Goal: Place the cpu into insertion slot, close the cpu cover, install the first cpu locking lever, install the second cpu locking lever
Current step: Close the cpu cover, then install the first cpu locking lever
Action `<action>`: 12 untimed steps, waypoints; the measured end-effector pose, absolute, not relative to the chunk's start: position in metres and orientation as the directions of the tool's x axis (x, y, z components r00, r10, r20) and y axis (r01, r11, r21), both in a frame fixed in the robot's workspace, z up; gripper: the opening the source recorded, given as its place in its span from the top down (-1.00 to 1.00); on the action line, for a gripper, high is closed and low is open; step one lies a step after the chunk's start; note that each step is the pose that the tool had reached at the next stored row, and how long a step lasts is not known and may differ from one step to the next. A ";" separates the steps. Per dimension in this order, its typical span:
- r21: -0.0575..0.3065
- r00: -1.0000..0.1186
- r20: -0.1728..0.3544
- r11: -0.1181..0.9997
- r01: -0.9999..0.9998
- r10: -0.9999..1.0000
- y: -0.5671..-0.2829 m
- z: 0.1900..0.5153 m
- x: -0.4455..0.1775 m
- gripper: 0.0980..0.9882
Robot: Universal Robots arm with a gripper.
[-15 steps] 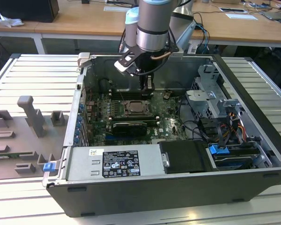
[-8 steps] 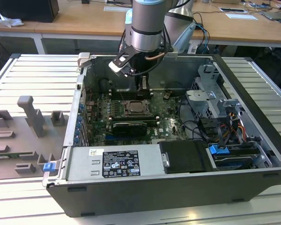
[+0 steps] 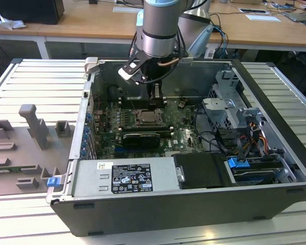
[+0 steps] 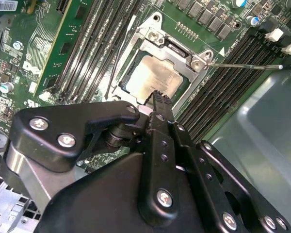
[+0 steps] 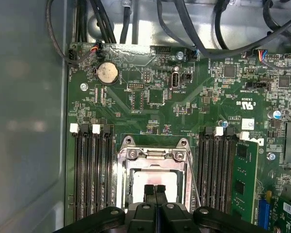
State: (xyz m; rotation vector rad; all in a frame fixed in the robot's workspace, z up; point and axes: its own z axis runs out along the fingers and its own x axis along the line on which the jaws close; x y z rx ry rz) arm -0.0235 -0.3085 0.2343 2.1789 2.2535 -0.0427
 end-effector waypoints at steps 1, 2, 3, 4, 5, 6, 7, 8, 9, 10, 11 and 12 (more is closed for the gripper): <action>-0.015 -0.034 -0.023 0.034 0.999 0.999 -0.309 0.234 -0.024 0.98; -0.015 -0.034 -0.023 0.034 0.999 0.999 -0.309 0.233 -0.024 0.98; -0.015 -0.034 -0.022 0.034 0.999 0.999 -0.309 0.233 -0.024 0.98; -0.015 -0.035 -0.020 0.035 0.999 0.999 -0.309 0.233 -0.024 0.98; -0.014 -0.037 -0.017 0.036 0.999 0.999 -0.309 0.232 -0.025 0.98; -0.014 -0.037 -0.016 0.037 0.999 0.999 -0.309 0.232 -0.025 0.98; -0.014 -0.037 -0.016 0.037 0.999 0.999 -0.309 0.232 -0.026 0.98; -0.014 -0.037 -0.016 0.037 0.999 0.999 -0.309 0.232 -0.026 0.98; -0.014 -0.037 -0.015 0.037 0.999 0.999 -0.309 0.232 -0.028 0.98; -0.014 -0.037 -0.015 0.037 0.999 0.999 -0.309 0.232 -0.029 0.98; -0.014 -0.037 -0.015 0.037 0.999 0.999 -0.309 0.232 -0.030 0.98; -0.013 -0.037 -0.015 0.037 0.999 0.999 -0.309 0.234 -0.032 0.98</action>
